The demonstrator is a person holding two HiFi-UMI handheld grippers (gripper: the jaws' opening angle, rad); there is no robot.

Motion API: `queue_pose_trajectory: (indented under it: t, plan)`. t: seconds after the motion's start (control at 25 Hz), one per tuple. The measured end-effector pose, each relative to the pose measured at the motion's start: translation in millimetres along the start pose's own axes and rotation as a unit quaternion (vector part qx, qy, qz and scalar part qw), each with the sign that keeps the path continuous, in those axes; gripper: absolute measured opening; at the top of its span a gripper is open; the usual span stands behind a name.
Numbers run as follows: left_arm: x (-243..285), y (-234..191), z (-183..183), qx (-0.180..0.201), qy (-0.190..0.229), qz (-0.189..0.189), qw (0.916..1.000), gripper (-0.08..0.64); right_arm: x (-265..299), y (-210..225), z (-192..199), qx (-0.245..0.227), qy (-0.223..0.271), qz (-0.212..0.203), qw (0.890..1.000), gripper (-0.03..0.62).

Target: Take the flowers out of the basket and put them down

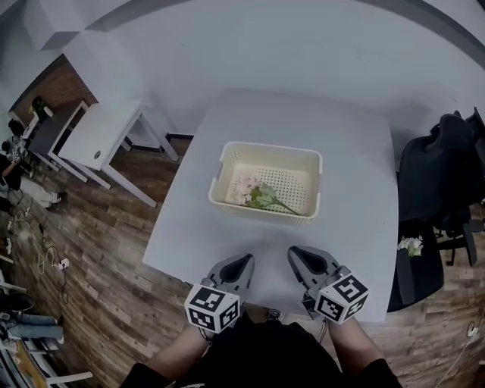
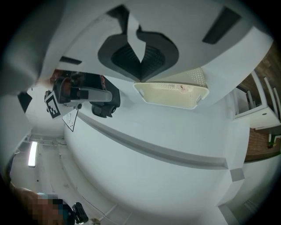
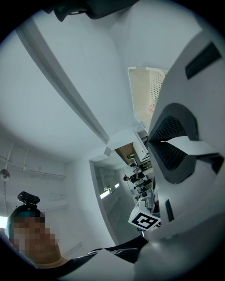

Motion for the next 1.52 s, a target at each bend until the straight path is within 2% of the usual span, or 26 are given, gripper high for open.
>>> queue_pose_trajectory:
  t: [0.48, 0.76, 0.96, 1.12, 1.28, 1.52]
  plan:
    - [36, -22, -12, 0.018, -0.024, 0.057, 0.9979, 0.006, 24, 13, -11, -0.003, 0.011, 0.050, 0.999, 0.023]
    - [54, -46, -20, 0.025, -0.037, 0.096, 0.9944, 0.006, 54, 28, -20, -0.023, -0.012, 0.092, 0.995, 0.023]
    - [69, -60, -25, 0.025, -0.046, 0.119, 0.9915, 0.006, 73, 47, -27, -0.057, -0.054, 0.129, 0.989, 0.023]
    - [82, -75, -27, 0.028, -0.052, 0.134, 0.9892, 0.006, 93, 67, -29, -0.088, -0.110, 0.153, 0.978, 0.023]
    - [96, -85, -29, 0.032, -0.060, 0.149, 0.9866, 0.006, 111, 91, -28, -0.108, -0.174, 0.161, 0.965, 0.023]
    - [119, -98, -37, 0.033, -0.063, 0.166, 0.9836, 0.006, 140, 130, -20, -0.106, -0.257, 0.151, 0.949, 0.026]
Point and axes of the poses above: the fingertips, and each gripper's own axes: x forward along the fingers, y to its right, z out of its underside, the point moved 5 cm from there along -x, backward along the fingers, and after that the axes turned 7 degrees about -z, right-handed, at the moved point
